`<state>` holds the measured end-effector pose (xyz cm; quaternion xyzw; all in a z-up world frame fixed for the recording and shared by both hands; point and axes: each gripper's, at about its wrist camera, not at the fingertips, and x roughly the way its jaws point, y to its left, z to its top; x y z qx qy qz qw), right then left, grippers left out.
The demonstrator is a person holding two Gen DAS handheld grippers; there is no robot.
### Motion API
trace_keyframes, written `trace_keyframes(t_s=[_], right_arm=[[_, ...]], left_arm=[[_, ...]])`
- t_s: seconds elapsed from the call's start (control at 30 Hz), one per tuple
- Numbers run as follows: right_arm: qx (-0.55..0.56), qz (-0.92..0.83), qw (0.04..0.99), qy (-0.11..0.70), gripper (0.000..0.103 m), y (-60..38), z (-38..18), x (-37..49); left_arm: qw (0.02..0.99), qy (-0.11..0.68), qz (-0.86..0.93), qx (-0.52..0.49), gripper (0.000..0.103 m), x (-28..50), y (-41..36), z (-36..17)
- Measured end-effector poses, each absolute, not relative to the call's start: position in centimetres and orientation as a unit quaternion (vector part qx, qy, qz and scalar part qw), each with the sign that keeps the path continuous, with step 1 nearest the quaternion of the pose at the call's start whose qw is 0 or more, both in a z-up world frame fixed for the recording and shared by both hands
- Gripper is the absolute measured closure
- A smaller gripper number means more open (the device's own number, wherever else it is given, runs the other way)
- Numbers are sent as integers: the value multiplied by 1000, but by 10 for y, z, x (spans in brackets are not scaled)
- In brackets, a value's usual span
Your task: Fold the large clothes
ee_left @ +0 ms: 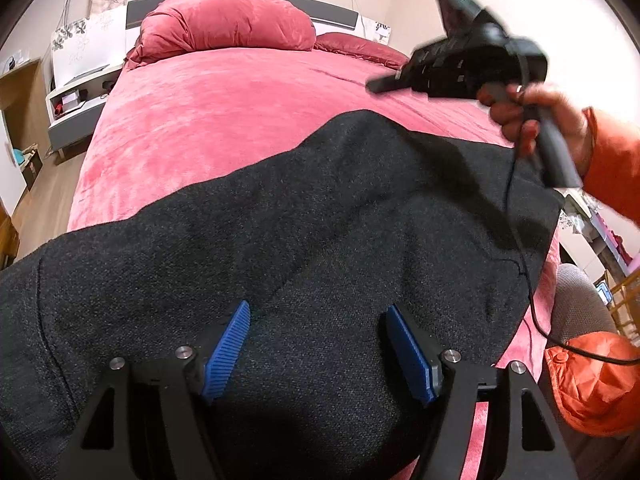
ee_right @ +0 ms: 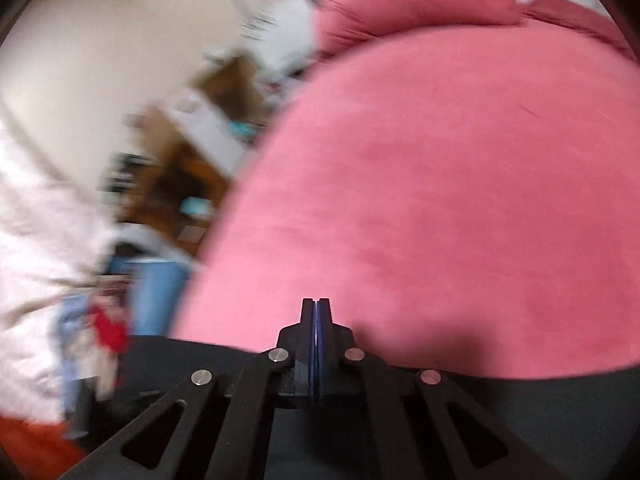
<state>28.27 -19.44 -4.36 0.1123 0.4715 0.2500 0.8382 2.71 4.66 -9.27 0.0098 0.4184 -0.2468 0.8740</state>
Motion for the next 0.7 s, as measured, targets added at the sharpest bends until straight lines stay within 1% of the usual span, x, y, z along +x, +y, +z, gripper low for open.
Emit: trace_keyframes(t_s=[0.07, 0.1, 0.17, 0.23, 0.27, 0.3, 0.33, 0.37, 0.4, 0.43, 0.47, 0.6, 0.67, 0.7], right_arm=[[110, 216, 846, 475, 77, -196, -52, 272], [112, 206, 850, 472, 75, -199, -52, 262], [116, 208, 868, 436, 74, -200, -46, 229], [99, 205, 881, 414, 71, -197, -41, 202], [87, 204, 884, 411, 68, -196, -43, 192], [77, 205, 884, 413, 67, -191, -46, 184], [69, 203, 882, 419, 67, -187, -55, 180], [64, 196, 879, 429, 66, -185, -65, 181], [57, 187, 872, 449, 66, -183, -77, 184], [42, 176, 854, 487, 66, -180, -94, 189], [41, 175, 854, 489, 66, -181, -98, 189], [43, 165, 852, 494, 66, -189, -82, 172], [31, 160, 855, 493, 66, -192, -69, 166], [37, 157, 862, 480, 66, -193, -63, 163]], left_arm=[[871, 429, -240, -2, 32, 29, 50, -84], [871, 430, -239, -14, 32, 30, 54, -78], [880, 413, -229, -48, 32, 30, 68, -63], [900, 392, -177, -68, 30, 38, 88, -51], [905, 396, -142, -71, 31, 45, 98, -52], [896, 417, -124, -90, 43, 56, 111, -61], [885, 440, -117, -97, 61, 64, 117, -70], [877, 462, -101, -86, 76, 69, 120, -78], [874, 475, -80, -64, 102, 70, 121, -83], [874, 476, -78, -62, 101, 66, 124, -85], [871, 479, -82, -71, 101, 63, 127, -84], [865, 485, -94, -91, 100, 51, 136, -73], [869, 469, -106, -118, 83, 49, 142, -61], [874, 458, -108, -125, 68, 52, 144, -56]])
